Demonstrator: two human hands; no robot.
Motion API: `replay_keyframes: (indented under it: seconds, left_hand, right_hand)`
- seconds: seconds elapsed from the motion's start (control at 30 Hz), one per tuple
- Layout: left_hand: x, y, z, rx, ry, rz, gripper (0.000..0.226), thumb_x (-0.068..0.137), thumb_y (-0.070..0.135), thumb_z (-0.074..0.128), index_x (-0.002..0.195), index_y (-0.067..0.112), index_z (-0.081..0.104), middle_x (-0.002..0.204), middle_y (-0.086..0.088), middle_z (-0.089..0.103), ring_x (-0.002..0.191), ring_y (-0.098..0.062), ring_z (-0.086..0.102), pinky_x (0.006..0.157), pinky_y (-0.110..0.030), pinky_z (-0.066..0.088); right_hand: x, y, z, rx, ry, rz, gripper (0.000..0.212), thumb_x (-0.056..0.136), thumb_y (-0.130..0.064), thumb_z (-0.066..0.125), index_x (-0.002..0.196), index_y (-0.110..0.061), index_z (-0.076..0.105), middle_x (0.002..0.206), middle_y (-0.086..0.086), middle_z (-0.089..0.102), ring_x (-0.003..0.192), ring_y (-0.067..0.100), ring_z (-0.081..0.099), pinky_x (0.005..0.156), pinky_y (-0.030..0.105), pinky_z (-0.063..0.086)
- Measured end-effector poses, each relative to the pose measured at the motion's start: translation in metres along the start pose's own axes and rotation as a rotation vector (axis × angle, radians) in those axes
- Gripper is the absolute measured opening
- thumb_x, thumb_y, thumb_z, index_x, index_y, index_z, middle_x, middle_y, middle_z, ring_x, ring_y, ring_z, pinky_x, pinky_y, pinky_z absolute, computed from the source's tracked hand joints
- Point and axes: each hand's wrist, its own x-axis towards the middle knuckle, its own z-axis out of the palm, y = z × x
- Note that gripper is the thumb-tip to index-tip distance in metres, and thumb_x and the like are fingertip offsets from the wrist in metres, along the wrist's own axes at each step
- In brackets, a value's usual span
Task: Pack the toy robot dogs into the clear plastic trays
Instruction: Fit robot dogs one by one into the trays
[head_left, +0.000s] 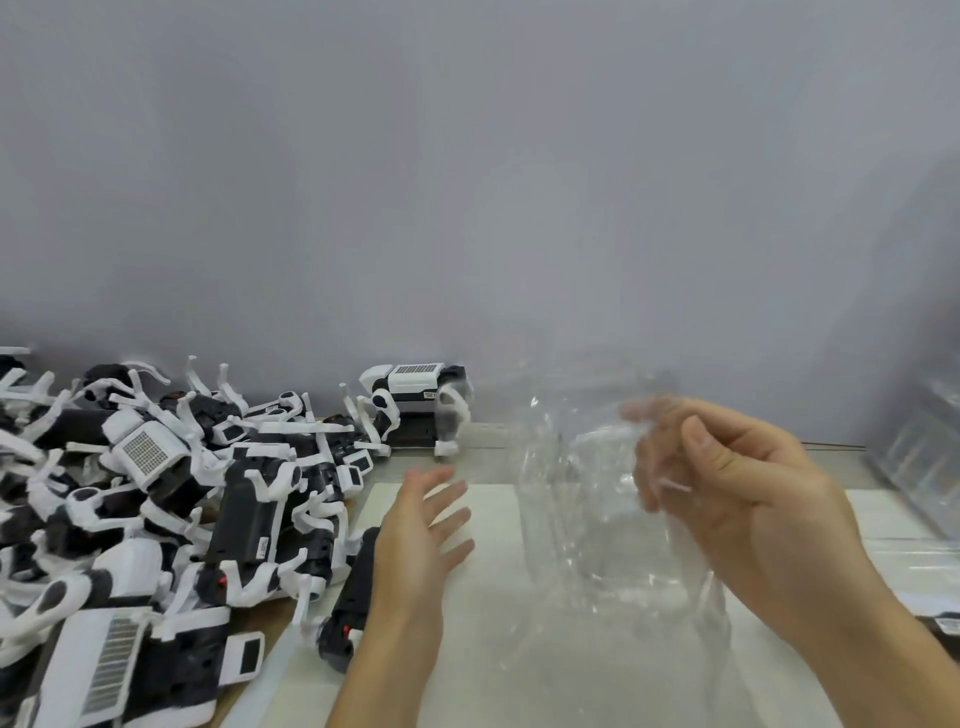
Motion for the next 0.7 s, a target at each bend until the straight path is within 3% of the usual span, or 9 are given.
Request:
replay_keyframes:
  seconds: [0.13,0.27,0.37,0.47,0.57,0.63,0.7]
  left_hand:
    - [0.003,0.005,-0.007,-0.025,-0.012,0.030,0.040,0.104,0.043,0.037,0.111,0.022,0.070,0.107,0.001,0.076,0.102,-0.022,0.069,0.081,-0.037,0.051]
    - [0.002,0.014,-0.017,-0.154,-0.143,0.035,0.052,0.099,0.055,0.036,0.123,0.022,0.068,0.123,-0.002,0.071,0.117,-0.027,0.065,0.102,-0.053,0.044]
    - [0.004,0.019,-0.031,-0.323,-0.211,-0.010,0.060,0.086,0.065,0.047,0.108,0.017,0.077,0.124,-0.009,0.069,0.116,-0.031,0.065,0.100,-0.057,0.046]
    - [0.002,0.022,-0.033,-0.446,-0.239,-0.019,0.057,0.077,0.057,0.054,0.080,0.004,0.076,0.101,-0.018,0.073,0.092,-0.032,0.073,0.083,-0.049,0.058]
    - [0.004,0.022,-0.031,-0.475,-0.219,0.016,0.050,0.082,0.047,0.047,0.060,0.003,0.045,0.076,-0.022,0.053,0.069,-0.032,0.061,0.065,-0.036,0.053]
    - [0.007,0.022,-0.030,-0.551,-0.198,-0.025,0.046,0.092,0.044,0.040,0.064,0.009,0.030,0.075,-0.016,0.040,0.068,-0.028,0.046,0.060,-0.033,0.046]
    - [0.009,0.020,-0.032,-0.530,-0.178,-0.046,0.046,0.099,0.043,0.032,0.066,0.010,0.029,0.074,-0.014,0.043,0.068,-0.028,0.046,0.061,-0.033,0.044]
  right_hand:
    - [-0.004,-0.002,0.011,-0.244,-0.147,0.031,0.023,0.079,-0.018,0.061,0.095,-0.017,0.078,0.065,0.007,0.062,0.060,0.018,0.055,0.058,0.022,0.046]
    - [-0.008,-0.007,0.028,-0.445,-0.330,0.064,0.021,0.077,-0.024,0.069,0.094,-0.031,0.077,0.072,0.003,0.069,0.067,0.016,0.062,0.068,0.027,0.052]
    - [-0.008,-0.009,0.034,-0.551,-0.482,0.152,0.023,0.074,-0.033,0.076,0.097,-0.035,0.077,0.079,-0.003,0.072,0.079,0.016,0.068,0.081,0.039,0.056]
    - [-0.010,-0.008,0.038,-0.496,-0.616,0.286,0.035,0.073,-0.047,0.076,0.106,-0.037,0.075,0.096,-0.007,0.076,0.094,0.007,0.070,0.086,0.029,0.056]
    - [-0.009,0.001,0.036,-0.437,-0.524,0.268,0.042,0.076,-0.057,0.065,0.107,-0.031,0.076,0.103,-0.007,0.076,0.102,0.009,0.070,0.086,0.017,0.051]
    - [-0.007,0.010,0.034,-0.460,-0.350,0.193,0.042,0.084,-0.061,0.061,0.099,-0.026,0.078,0.096,-0.005,0.077,0.094,0.012,0.072,0.082,0.021,0.052]
    - [-0.005,0.020,0.031,-0.542,-0.163,0.152,0.045,0.085,-0.064,0.055,0.095,-0.026,0.077,0.089,-0.007,0.076,0.087,0.009,0.071,0.080,0.027,0.052]
